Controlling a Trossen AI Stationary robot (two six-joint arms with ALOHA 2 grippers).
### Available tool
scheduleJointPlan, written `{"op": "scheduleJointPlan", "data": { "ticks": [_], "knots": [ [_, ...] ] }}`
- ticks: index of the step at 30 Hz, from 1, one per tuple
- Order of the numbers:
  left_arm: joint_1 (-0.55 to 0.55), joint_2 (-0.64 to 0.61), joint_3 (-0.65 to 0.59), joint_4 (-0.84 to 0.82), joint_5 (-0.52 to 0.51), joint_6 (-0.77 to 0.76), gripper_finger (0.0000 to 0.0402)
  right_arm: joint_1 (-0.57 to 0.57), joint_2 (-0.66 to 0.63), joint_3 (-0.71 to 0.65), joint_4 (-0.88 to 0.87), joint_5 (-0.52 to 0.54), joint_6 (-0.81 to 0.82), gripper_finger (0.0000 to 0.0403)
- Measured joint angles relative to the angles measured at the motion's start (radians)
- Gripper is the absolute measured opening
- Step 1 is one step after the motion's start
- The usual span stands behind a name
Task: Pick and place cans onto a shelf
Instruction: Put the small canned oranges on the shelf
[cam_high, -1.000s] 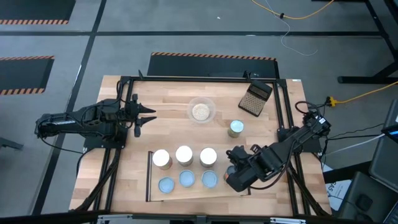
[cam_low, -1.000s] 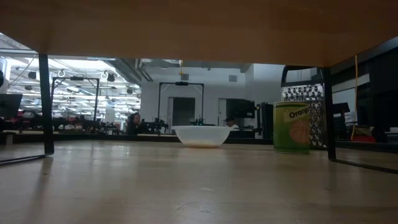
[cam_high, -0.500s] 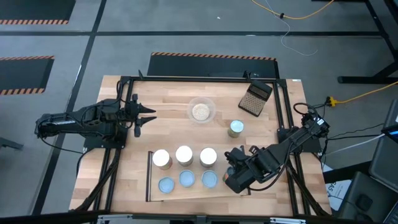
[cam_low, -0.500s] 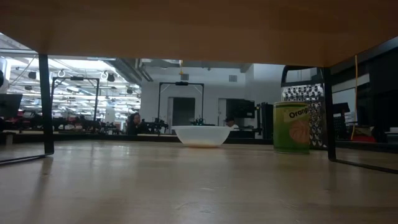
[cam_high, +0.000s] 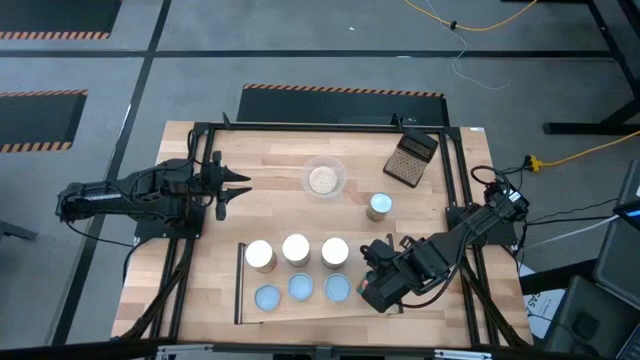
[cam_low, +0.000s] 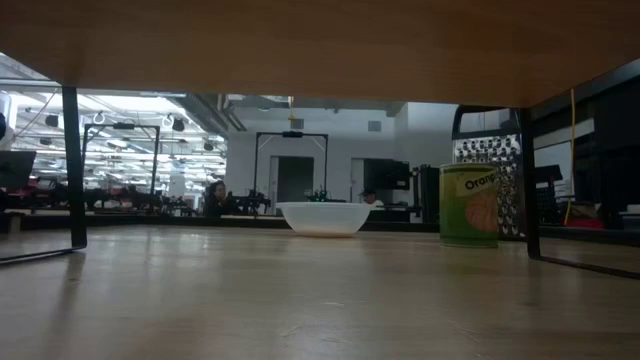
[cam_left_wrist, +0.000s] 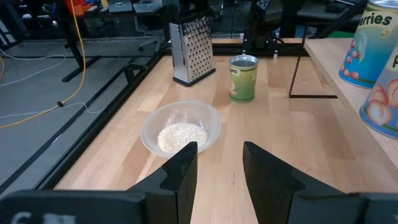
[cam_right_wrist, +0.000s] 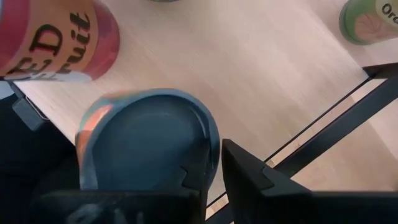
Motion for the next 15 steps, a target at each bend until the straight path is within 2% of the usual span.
{"op": "scheduleJointPlan", "data": {
  "ticks": [7, 15],
  "knots": [
    [0.000, 0.000, 0.000, 0.000, 0.000, 0.000, 0.0121, -0.002, 0.000, 0.000, 0.000, -0.037, 0.002, 0.0046],
    [0.000, 0.000, 0.000, 0.000, 0.000, 0.000, 0.0121, -0.002, 0.000, 0.000, -0.001, -0.037, 0.000, 0.0022]
  ]
}}
